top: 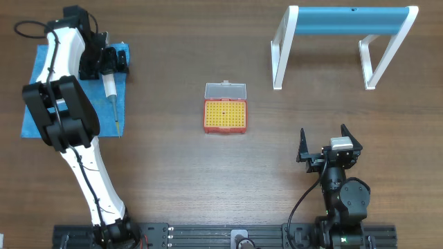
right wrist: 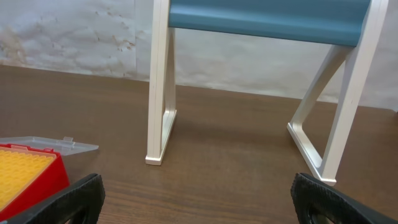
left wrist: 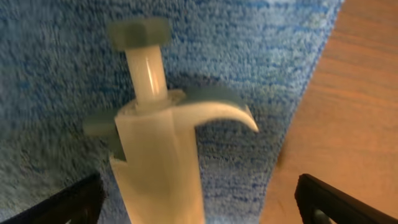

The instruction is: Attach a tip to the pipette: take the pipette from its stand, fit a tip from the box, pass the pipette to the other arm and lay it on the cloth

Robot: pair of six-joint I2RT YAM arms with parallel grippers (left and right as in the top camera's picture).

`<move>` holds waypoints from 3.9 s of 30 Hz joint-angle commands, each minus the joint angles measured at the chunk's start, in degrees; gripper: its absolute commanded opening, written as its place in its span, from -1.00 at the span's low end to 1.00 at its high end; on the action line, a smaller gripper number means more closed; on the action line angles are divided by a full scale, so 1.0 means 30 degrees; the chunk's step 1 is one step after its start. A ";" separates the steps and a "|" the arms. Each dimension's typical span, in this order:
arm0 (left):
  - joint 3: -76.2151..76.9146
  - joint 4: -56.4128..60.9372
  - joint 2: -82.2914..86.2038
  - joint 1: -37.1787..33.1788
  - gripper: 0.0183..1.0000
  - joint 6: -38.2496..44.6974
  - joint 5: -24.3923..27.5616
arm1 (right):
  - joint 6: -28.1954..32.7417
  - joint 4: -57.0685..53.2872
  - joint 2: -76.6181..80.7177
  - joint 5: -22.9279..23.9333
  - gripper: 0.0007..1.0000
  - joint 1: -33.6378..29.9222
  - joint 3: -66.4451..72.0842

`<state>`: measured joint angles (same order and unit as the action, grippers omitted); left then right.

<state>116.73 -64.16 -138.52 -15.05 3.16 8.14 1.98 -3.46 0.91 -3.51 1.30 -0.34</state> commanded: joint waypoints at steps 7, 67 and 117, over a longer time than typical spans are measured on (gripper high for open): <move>0.8058 -0.6972 0.2579 0.0248 1.00 0.0605 -0.0357 | -0.0291 -0.0124 -0.0102 0.0109 0.95 0.0095 0.0036; -3.1037 2.3868 4.4122 0.5275 0.99 -0.0612 -0.2084 | -0.0291 -0.0124 -0.0102 0.0109 0.95 0.0095 0.0036; -3.8803 1.9832 4.6104 0.5166 0.99 -0.1770 -0.2499 | -0.0291 -0.0131 -0.0102 0.0109 0.95 0.0102 0.0036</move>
<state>0.36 -4.12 -0.73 0.49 -1.63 0.21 1.98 -3.51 0.89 -3.49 1.30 -0.36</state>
